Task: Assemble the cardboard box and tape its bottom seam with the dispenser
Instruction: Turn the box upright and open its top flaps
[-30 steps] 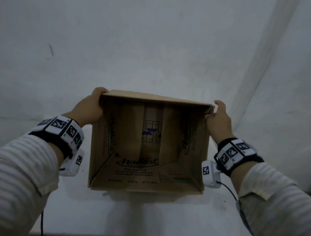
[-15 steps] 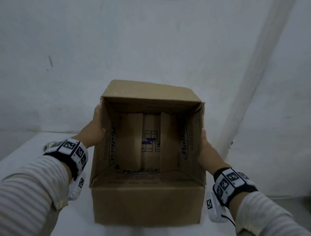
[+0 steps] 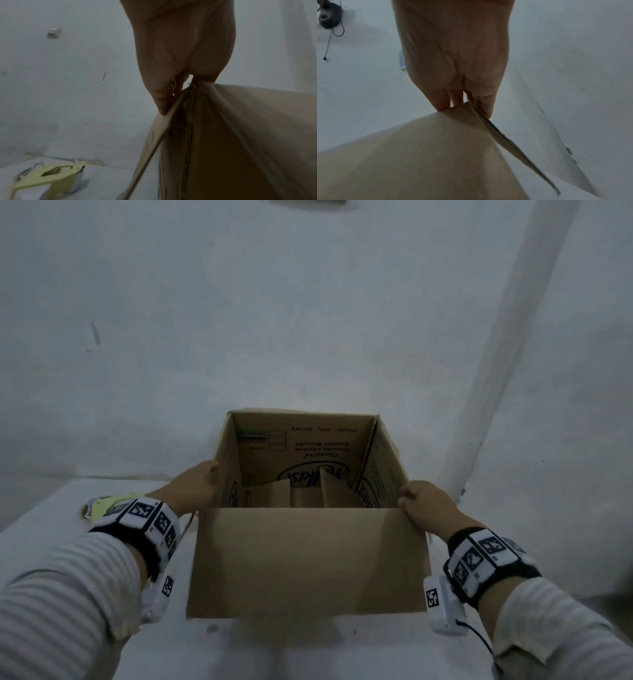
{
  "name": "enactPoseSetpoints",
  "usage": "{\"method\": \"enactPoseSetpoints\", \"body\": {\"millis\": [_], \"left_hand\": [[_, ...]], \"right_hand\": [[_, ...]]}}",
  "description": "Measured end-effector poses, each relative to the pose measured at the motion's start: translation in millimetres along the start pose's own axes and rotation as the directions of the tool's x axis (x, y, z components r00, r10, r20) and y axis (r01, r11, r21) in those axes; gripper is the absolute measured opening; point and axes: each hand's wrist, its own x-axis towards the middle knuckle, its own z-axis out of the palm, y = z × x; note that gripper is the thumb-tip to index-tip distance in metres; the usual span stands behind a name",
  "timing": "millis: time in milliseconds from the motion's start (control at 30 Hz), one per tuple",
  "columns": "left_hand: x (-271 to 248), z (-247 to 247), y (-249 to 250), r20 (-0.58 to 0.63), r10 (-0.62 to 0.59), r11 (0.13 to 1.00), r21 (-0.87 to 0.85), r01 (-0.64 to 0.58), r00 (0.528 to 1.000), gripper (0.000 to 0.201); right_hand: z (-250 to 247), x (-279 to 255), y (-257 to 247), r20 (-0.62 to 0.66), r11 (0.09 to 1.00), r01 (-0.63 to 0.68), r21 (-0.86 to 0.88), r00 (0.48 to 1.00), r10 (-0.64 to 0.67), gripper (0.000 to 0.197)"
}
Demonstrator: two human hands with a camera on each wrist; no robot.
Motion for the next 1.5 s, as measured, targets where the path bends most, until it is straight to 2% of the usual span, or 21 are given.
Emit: {"method": "enactPoseSetpoints", "body": {"millis": [67,167,233,300,400,467,567,667,733,800,867,967,1167,1367,1500], "left_hand": [[-5,4,0,0.022,-0.014,1.0,-0.02,0.015,1.0,0.062],[-16,8,2,0.02,0.004,0.983,-0.185,0.0,1.0,0.071],[-20,12,0,0.029,0.033,0.956,-0.293,-0.023,0.999,0.073],[-20,17,-4,0.002,0.029,0.94,-0.341,-0.026,1.0,0.069],[-15,22,-9,-0.069,-0.118,0.949,-0.301,0.092,0.991,0.043],[-12,27,-5,-0.092,-0.165,0.949,-0.286,0.133,0.982,0.033],[-14,39,7,-0.106,-0.151,0.934,-0.34,0.107,0.983,0.043],[-20,48,10,-0.04,-0.07,0.849,-0.527,0.038,0.997,0.053],[-24,48,5,-0.028,-0.038,0.813,-0.582,0.014,0.999,0.058],[-23,45,-2,-0.058,-0.078,0.826,-0.562,0.032,0.995,0.057],[-18,41,-4,-0.111,-0.137,0.849,-0.525,0.059,0.984,0.047],[-12,36,3,-0.103,-0.142,0.887,-0.454,0.08,0.984,0.034],[-19,44,9,-0.086,-0.141,0.896,-0.434,0.091,0.986,0.046],[-32,61,16,-0.132,-0.238,0.871,-0.466,0.152,0.962,0.04],[-24,55,15,-0.111,-0.226,0.874,-0.463,0.151,0.968,0.04]], "right_hand": [[4,-2,2,0.064,1.0,0.018,0.019,0.998,-0.019,0.044],[7,-12,4,0.199,0.997,-0.002,0.071,0.98,-0.012,0.06],[10,-16,3,0.221,1.0,0.007,0.019,0.975,-0.011,0.069],[14,-19,-2,0.169,0.999,0.019,-0.042,0.986,-0.012,0.069],[18,-26,-11,0.095,0.999,0.014,-0.031,0.995,-0.011,0.054],[19,-29,-11,0.064,1.0,-0.01,-0.014,0.998,0.011,0.048],[17,-27,1,-0.004,0.997,-0.06,0.051,0.998,0.06,0.045],[12,-22,10,-0.054,0.99,-0.104,0.091,0.993,0.109,0.055],[13,-21,7,-0.089,0.989,-0.104,0.102,0.99,0.113,0.058],[18,-25,-2,-0.105,0.989,-0.094,0.111,0.989,0.105,0.058],[26,-28,-9,-0.098,0.99,-0.083,0.118,0.991,0.095,0.057],[30,-32,-9,-0.064,0.981,-0.067,0.181,0.995,0.08,0.053],[21,-24,11,-0.008,0.976,-0.024,0.215,1.0,0.027,0.042],[8,-14,17,-0.016,0.969,-0.009,0.248,1.0,0.014,0.035],[12,-15,16,-0.028,0.974,-0.025,0.224,0.999,0.032,0.038]]}}
